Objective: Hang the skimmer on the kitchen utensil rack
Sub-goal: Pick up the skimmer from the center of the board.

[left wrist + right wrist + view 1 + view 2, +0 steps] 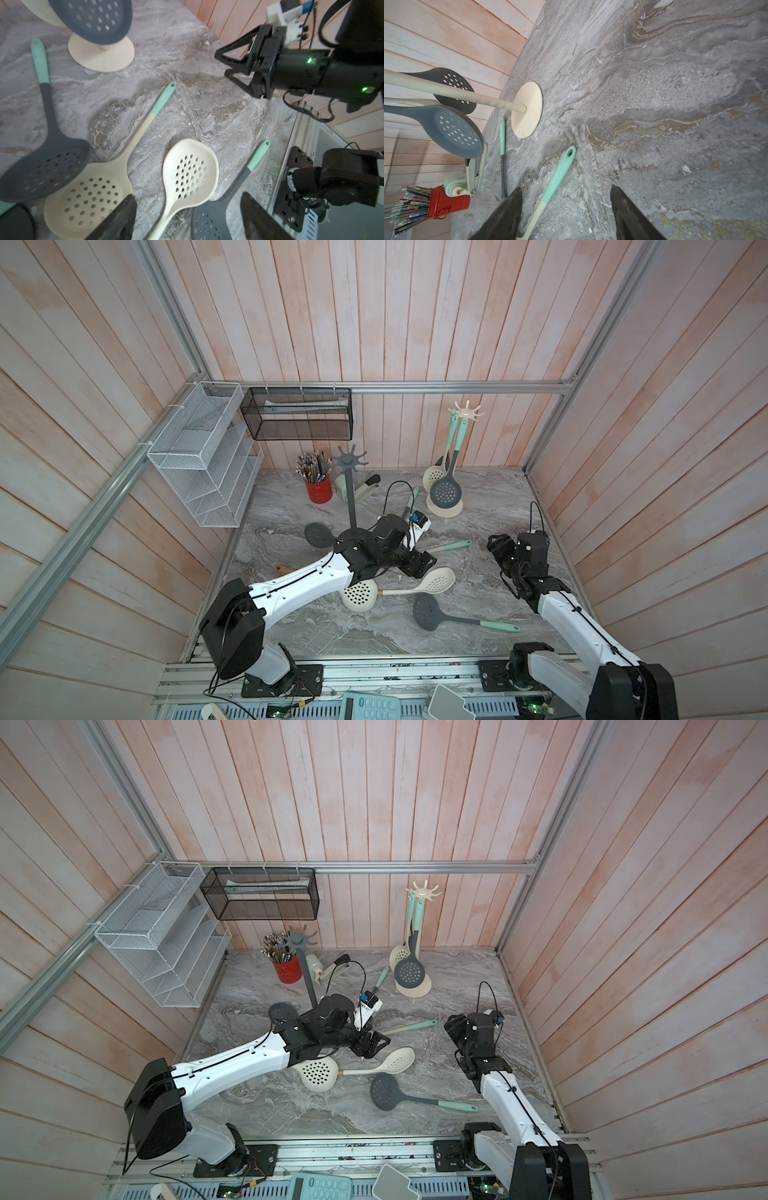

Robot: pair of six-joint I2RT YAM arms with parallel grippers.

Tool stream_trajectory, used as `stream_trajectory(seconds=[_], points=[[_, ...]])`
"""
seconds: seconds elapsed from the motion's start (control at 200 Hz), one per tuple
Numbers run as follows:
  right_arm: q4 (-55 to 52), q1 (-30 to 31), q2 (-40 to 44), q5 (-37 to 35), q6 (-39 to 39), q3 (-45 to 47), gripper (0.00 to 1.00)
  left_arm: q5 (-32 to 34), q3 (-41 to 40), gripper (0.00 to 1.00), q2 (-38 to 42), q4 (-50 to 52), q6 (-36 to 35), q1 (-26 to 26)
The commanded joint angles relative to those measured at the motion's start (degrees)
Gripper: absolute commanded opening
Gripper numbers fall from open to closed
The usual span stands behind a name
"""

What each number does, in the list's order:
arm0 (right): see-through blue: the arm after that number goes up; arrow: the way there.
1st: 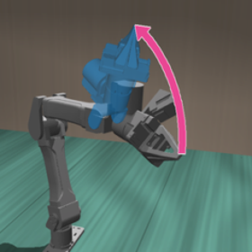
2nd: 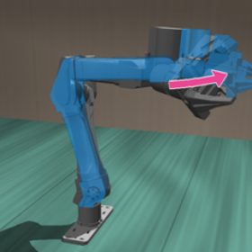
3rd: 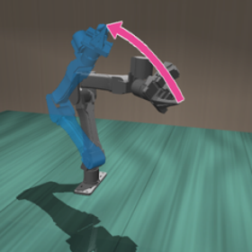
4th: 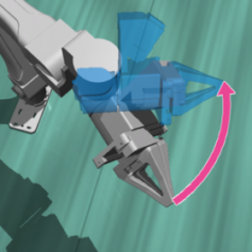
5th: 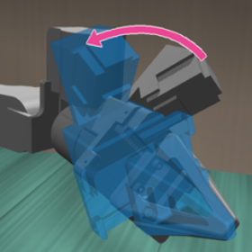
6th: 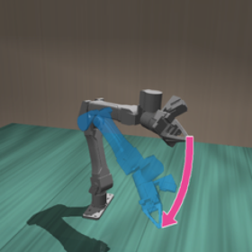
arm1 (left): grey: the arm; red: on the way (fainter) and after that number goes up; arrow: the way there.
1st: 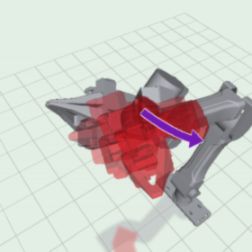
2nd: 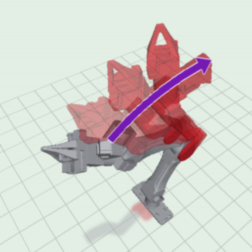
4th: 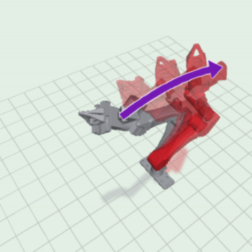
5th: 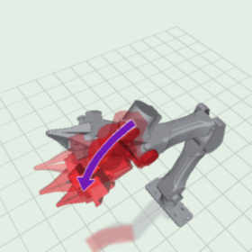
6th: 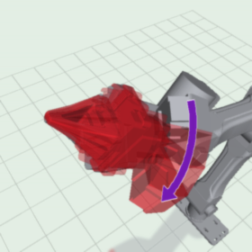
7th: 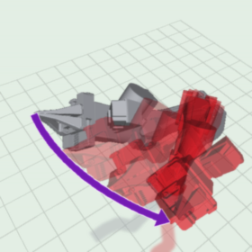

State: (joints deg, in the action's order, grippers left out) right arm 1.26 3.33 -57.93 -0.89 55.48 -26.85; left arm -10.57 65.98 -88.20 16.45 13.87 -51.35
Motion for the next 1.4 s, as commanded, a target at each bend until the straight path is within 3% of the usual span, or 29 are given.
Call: stream_trajectory(seconds=[0.0, 0.56, 0.81, 1.0, 1.11, 1.395], points=[[-0.61, -0.12, 0.39, -0.94, -1.75, 0.16, 0.68, 3.73, 1.59, 0.76, -2.08, 6.67, 6.32, -1.08], [3.11, -0.06, 0.25, 2.75, -2.09, 3.84, 0.68, 5.45, 2.64, 0.61, -8.12, 18.15, 16.61, -9.17], [2.7, 0.01, 2.25, 3.43, -1.26, 3.85, 0.68, 4.26, 2.85, 0.43, -11.76, 19.26, 20.63, -10.08], [0.23, -0.07, 4.51, 2.74, -1.25, 2.04, 0.68, 2.5, 1.54, 0.35, -12.67, 15.52, 21.86, -10.03], [-1.37, -0.07, 6.7, 1.9, -0.77, 0.63, 0.68, 0.56, 0.96, 0.24, -13.36, 13.13, 21.83, -9.91], [-7.16, -0.05, 13.29, -1.66, -3.33, -4.2, 0.69, -4.29, -4.04, 0.05, -9.78, 7.05, 22.66, -5.71]])
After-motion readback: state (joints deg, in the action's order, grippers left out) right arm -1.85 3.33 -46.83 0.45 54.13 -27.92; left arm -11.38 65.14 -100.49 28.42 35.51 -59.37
